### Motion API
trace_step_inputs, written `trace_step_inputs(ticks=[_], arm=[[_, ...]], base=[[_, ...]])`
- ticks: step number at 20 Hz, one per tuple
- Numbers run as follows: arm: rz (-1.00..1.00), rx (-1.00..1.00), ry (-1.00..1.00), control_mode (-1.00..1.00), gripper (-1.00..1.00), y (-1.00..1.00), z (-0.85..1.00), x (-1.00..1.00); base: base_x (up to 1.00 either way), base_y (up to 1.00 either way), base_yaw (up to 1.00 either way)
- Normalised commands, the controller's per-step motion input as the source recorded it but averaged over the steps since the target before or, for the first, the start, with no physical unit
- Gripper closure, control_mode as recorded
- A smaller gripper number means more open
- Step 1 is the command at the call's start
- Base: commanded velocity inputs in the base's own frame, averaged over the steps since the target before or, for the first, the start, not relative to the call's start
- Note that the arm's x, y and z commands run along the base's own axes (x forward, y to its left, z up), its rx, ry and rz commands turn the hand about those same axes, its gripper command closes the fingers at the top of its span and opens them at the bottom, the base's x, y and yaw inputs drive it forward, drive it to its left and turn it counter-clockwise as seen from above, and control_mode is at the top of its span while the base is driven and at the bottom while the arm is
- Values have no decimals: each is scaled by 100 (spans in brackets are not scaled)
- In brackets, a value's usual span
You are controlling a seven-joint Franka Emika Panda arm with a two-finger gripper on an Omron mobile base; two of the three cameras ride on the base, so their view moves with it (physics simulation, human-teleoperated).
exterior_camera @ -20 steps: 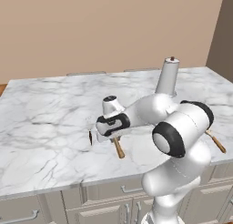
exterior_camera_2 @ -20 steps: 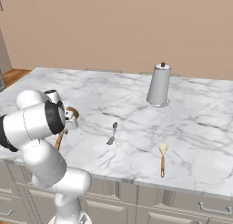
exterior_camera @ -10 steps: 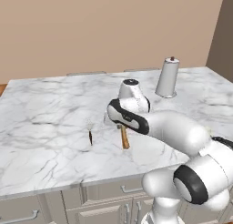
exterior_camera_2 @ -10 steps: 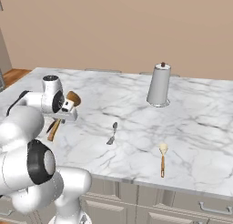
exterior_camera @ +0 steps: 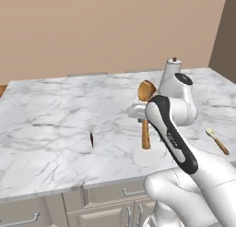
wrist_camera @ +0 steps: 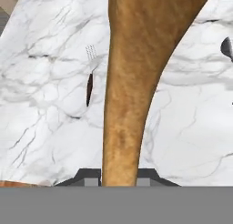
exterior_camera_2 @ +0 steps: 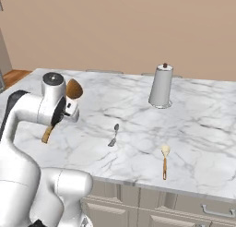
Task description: Organize the utensils by type. Pick up the wooden spoons from the counter and place them in the open cabinet. Then pick up the metallic utensils from the counter and place them in the open drawer.
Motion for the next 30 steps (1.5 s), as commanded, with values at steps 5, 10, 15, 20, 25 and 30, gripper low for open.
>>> trace_step_inputs(ticks=[5,10,15,20,25,30], arm=[[-19,19,-25,-100,100,-44,59,-100],[-12,6,-2,-100,100,-30,37,-44],[-8,0,3,-100,100,-12,4,0],[-7,0,0,-100,100,0,0,0],[-7,0,0,-100,100,0,0,0],[0,0,0,100,100,0,0,0]], base=[[0,0,0],[0,0,0],[0,0,0],[0,0,0],[0,0,0],[-36,0,1]])
